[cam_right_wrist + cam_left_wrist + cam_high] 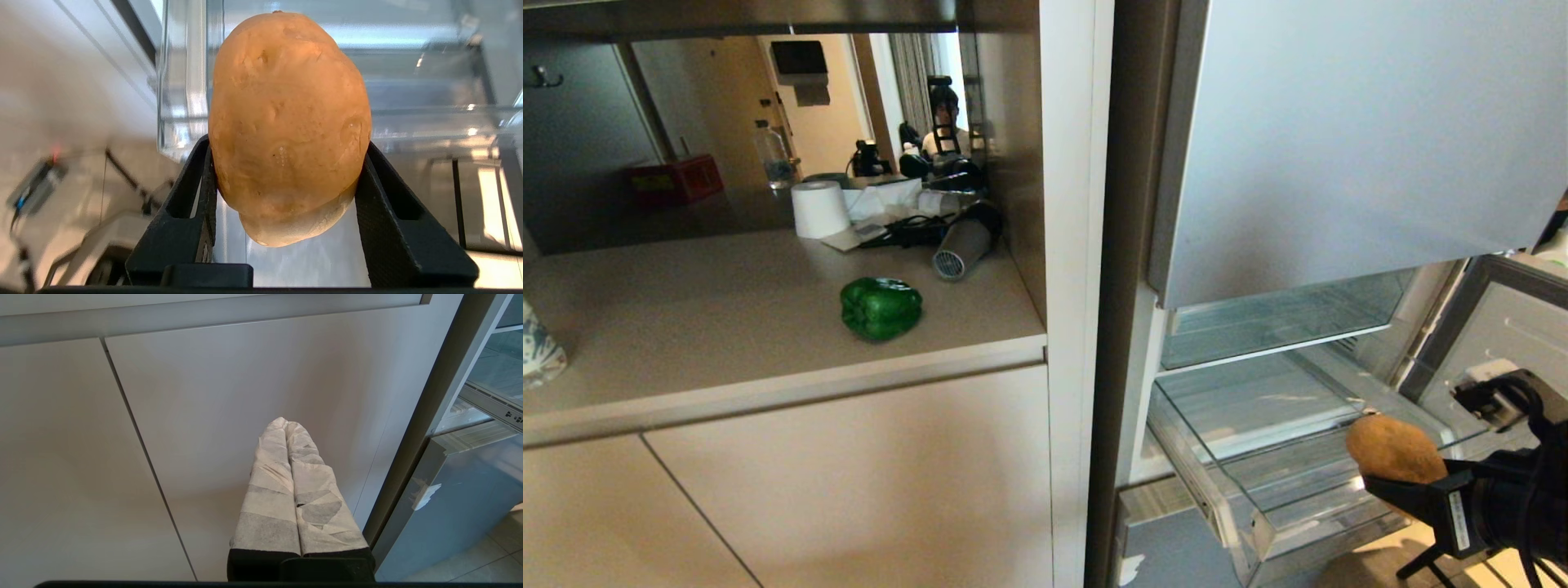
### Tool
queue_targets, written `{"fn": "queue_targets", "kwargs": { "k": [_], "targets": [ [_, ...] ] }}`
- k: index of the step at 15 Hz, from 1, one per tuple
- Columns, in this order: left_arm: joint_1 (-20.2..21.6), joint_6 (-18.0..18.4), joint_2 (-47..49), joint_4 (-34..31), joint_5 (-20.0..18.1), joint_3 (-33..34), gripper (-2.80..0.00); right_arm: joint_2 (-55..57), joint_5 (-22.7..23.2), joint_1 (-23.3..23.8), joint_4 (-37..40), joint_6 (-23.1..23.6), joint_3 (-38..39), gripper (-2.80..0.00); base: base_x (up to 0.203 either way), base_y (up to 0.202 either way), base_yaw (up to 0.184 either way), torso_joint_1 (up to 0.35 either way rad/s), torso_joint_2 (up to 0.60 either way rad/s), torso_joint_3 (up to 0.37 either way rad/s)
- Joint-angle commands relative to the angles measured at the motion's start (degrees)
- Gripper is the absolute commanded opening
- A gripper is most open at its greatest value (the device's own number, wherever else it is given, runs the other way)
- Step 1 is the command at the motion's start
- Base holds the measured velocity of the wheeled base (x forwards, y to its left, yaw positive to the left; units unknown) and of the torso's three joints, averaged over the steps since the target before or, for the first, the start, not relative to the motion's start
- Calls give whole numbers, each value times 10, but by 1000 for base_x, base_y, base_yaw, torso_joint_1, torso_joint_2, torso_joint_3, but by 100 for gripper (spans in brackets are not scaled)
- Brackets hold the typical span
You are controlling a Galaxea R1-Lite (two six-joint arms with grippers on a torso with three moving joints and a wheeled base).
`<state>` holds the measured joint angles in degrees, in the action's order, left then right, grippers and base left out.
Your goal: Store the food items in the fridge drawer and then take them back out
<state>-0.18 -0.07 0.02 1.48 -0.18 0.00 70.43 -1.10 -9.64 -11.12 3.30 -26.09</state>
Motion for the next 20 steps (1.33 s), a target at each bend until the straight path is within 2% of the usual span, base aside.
{"fn": "queue_targets", "kwargs": {
  "k": [1, 5, 20],
  "targets": [
    [0, 0, -1, 0, 0, 6, -280, -6, 0, 1, -23, 0, 21, -280, 0, 0, 0, 0, 0, 0],
    [0, 0, -1, 0, 0, 6, -280, -7, 0, 1, -23, -1, 28, -280, 0, 1, 24, 1, 0, 1],
    [0, 0, -1, 0, 0, 6, -280, -60, 3, -8, -22, 7, 53, -280, 1, -8, 174, 1, 3, 2]
  ]
}}
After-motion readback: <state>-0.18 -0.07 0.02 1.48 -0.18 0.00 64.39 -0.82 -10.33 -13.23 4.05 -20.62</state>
